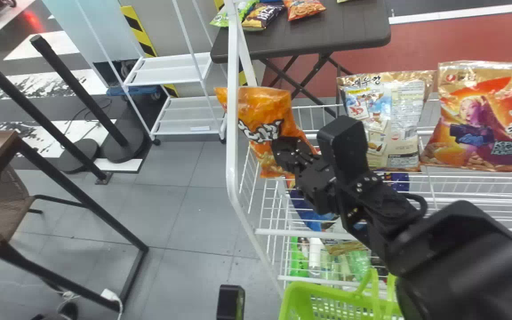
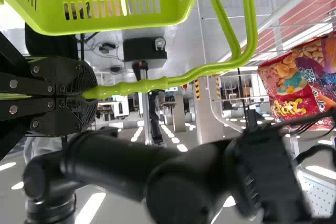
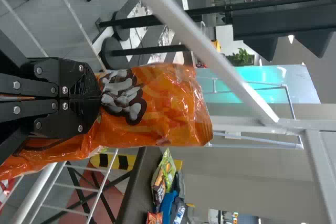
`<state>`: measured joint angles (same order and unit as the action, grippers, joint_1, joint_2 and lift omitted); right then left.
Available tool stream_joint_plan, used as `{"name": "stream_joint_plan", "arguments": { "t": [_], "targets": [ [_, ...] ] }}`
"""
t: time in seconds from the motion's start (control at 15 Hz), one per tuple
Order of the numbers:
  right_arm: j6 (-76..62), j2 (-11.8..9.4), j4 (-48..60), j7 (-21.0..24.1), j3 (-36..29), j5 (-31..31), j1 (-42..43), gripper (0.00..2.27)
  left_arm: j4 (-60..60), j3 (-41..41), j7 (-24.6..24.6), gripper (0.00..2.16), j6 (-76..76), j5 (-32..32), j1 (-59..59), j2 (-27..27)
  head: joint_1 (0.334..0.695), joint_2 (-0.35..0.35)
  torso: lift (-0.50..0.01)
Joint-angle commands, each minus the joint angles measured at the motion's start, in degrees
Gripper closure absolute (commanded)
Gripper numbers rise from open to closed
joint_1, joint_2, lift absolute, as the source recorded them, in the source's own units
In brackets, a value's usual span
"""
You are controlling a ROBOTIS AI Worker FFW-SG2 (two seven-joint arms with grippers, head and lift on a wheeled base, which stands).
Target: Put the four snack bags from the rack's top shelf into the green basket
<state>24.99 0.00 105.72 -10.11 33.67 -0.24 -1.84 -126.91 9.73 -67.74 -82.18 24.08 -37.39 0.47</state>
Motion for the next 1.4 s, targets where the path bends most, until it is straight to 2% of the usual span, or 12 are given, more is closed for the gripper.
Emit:
{"name": "stream_joint_plan", "arguments": {
  "t": [0.0,0.2,0.4,0.47,0.53,0.6,0.73,0.8,0.87,1.0,1.13,1.33],
  "targets": [
    [6.6,-0.2,13.9,0.8,-0.9,1.1,-7.6,2.01,-0.4,0.2,0.1,2.15,0.5,0.0,-0.1,-0.3,0.695,0.319,0.0],
    [12.1,-7.6,30.2,1.9,-6.1,2.4,-17.8,2.01,-0.5,-0.1,1.0,2.15,1.4,0.1,0.0,-0.6,0.695,0.286,0.0],
    [17.0,-14.0,41.8,3.0,-14.5,1.4,-28.8,2.01,-0.6,-0.2,2.2,2.15,2.9,0.3,0.0,-0.6,0.695,0.126,0.0],
    [17.3,-15.6,44.1,3.0,-17.6,0.2,-32.1,2.01,-0.6,-0.2,2.4,2.15,3.3,0.3,0.0,-0.6,0.695,0.083,0.0],
    [19.6,-16.9,46.5,3.0,-21.2,-1.9,-35.3,2.01,-0.6,-0.2,3.1,2.15,3.6,0.3,0.0,-0.6,0.695,-0.016,0.0],
    [21.4,-17.7,48.9,2.9,-24.9,-3.5,-38.6,2.01,-0.6,-0.2,3.5,2.15,4.5,0.3,0.0,-0.6,0.695,-0.056,0.0],
    [23.7,-17.8,53.3,2.6,-29.6,-3.5,-45.3,2.01,-0.9,-0.2,4.6,2.15,4.9,0.4,0.0,-0.6,0.695,-0.142,0.0],
    [24.2,-15.3,55.3,0.2,-31.9,-3.5,-48.4,2.01,-1.2,-0.2,4.7,2.15,5.1,0.4,0.0,-0.6,0.695,-0.18,0.0],
    [28.1,-14.6,57.1,-0.7,-34.2,-5.1,-50.1,2.01,-1.5,-0.2,5.0,2.15,5.1,0.3,0.0,-0.6,0.695,-0.251,0.0],
    [40.9,-14.2,58.5,-1.4,-38.1,-11.7,-51.0,2.01,-2.2,-0.1,5.0,2.15,5.1,0.4,-0.1,-0.6,0.695,-0.301,0.0],
    [46.3,-12.9,58.1,-2.2,-38.2,-14.3,-51.3,2.01,-2.6,0.0,4.7,2.15,5.9,0.4,-0.8,-0.6,0.695,-0.35,0.0],
    [47.6,-12.0,54.2,-2.7,-35.7,-17.4,-50.9,2.01,-3.2,-0.2,4.7,2.15,6.1,0.4,-1.4,-0.6,0.695,-0.35,0.0]
  ]
}}
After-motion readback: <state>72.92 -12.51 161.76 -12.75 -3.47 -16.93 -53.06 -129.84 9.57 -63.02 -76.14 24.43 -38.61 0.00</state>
